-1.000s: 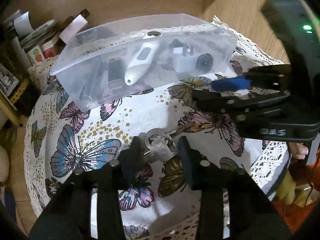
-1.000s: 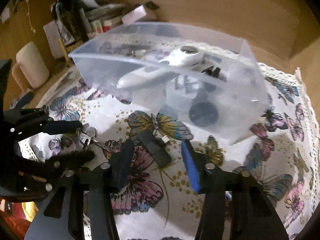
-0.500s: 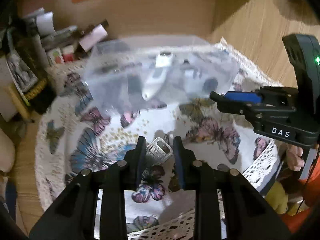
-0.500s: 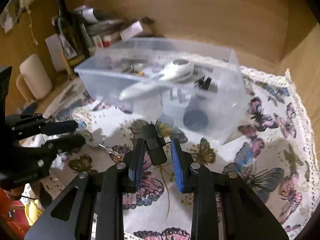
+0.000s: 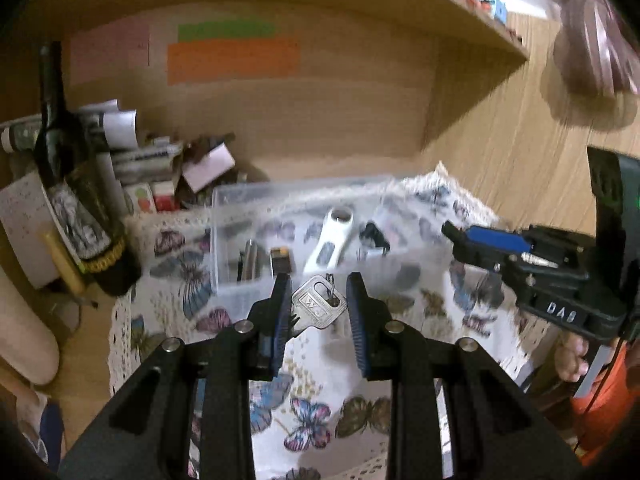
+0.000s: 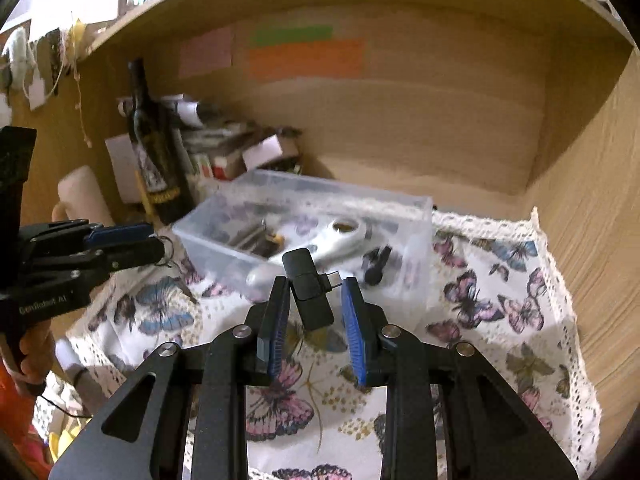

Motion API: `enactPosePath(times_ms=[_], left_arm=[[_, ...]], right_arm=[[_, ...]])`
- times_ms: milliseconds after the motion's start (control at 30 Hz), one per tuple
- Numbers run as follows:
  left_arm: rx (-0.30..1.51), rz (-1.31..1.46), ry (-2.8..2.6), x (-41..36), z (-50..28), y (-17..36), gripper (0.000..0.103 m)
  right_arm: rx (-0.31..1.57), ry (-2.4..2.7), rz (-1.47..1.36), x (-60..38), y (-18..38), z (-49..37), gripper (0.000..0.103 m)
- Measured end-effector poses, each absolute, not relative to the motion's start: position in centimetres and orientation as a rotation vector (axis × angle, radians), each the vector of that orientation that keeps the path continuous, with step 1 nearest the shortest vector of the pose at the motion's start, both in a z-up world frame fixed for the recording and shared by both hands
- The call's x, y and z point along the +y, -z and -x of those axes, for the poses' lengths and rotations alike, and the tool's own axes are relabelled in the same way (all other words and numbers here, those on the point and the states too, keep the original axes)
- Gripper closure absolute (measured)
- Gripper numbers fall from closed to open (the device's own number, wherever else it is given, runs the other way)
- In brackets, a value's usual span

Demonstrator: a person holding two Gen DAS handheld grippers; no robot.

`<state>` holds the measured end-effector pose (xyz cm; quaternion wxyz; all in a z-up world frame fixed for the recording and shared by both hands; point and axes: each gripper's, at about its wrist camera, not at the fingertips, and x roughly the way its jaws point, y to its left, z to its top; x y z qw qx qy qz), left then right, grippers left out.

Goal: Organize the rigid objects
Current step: 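Drop the keys into the clear box with the left gripper while the right drops the black piece in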

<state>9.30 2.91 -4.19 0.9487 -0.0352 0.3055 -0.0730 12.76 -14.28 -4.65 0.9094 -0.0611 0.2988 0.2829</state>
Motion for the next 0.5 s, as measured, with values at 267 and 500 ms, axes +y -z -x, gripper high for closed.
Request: enactPosePath(times_ms=[267,500], left_arm=[[0.566,0.112,0.151,4.5,-12.1,1.0,0.075],[0.584,0.114,0.135,5.4,-14.8,1.4,0.075]], right_arm=[[0.552,-0.563,0.098,-14.4,2.7,-14.3,0.079],[0.556,-0.576,0.099,-13.0,2.6,-17.2,0.079]])
